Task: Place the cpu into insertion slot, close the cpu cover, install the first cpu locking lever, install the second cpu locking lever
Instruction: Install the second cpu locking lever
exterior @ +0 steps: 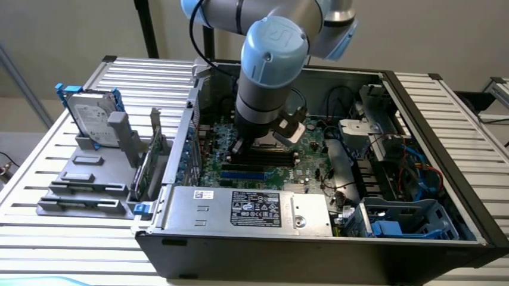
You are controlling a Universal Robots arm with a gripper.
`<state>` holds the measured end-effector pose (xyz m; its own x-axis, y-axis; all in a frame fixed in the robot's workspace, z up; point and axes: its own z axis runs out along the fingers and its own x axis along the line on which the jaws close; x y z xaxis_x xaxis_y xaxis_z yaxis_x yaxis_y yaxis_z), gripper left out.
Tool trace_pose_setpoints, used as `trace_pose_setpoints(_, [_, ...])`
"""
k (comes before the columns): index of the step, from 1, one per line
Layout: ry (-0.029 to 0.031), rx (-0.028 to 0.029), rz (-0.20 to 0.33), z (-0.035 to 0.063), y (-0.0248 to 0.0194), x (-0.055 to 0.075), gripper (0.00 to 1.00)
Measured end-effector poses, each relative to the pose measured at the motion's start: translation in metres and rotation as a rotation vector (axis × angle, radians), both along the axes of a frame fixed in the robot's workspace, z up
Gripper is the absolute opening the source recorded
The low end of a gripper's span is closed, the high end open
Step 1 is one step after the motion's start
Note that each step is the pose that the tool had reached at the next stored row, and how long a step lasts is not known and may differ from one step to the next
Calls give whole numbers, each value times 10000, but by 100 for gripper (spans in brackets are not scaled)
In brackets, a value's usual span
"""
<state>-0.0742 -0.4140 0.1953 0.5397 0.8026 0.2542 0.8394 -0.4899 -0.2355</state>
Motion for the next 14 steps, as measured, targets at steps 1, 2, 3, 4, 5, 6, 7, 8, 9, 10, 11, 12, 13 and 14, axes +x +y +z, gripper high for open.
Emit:
trace_pose_setpoints(1, [2, 2, 1, 33, 1, 0, 11])
trace_pose_setpoints(2, [2, 3, 0, 63, 1, -2, 11])
trace_pose_setpoints(3, [2, 3, 0, 90, 1, -3, 11])
trace_pose_setpoints(4, [3, 1, 1, 108, 1, -3, 11])
trace_pose_setpoints(5, [2, 2, 1, 122, 1, -3, 11])
trace_pose_setpoints(6, [2, 3, 0, 134, 1, -4, 11])
trace_pose_setpoints(7, [2, 3, 0, 141, 1, -3, 11])
trace_pose_setpoints(8, [1, 20, 1, 140, 1, -4, 11])
trace_pose_setpoints(9, [1, 19, 1, 140, 1, -4, 11])
trace_pose_setpoints(10, [1, 19, 0, 140, 2, -4, 11])
trace_pose_setpoints(11, [2, 17, 0, 141, 1, -4, 11])
trace_pose_setpoints(12, [2, 17, 0, 141, 1, -4, 11])
trace_pose_setpoints(13, [2, 18, 0, 141, 1, -4, 11])
trace_pose_setpoints(14, [2, 18, 0, 141, 1, -4, 11])
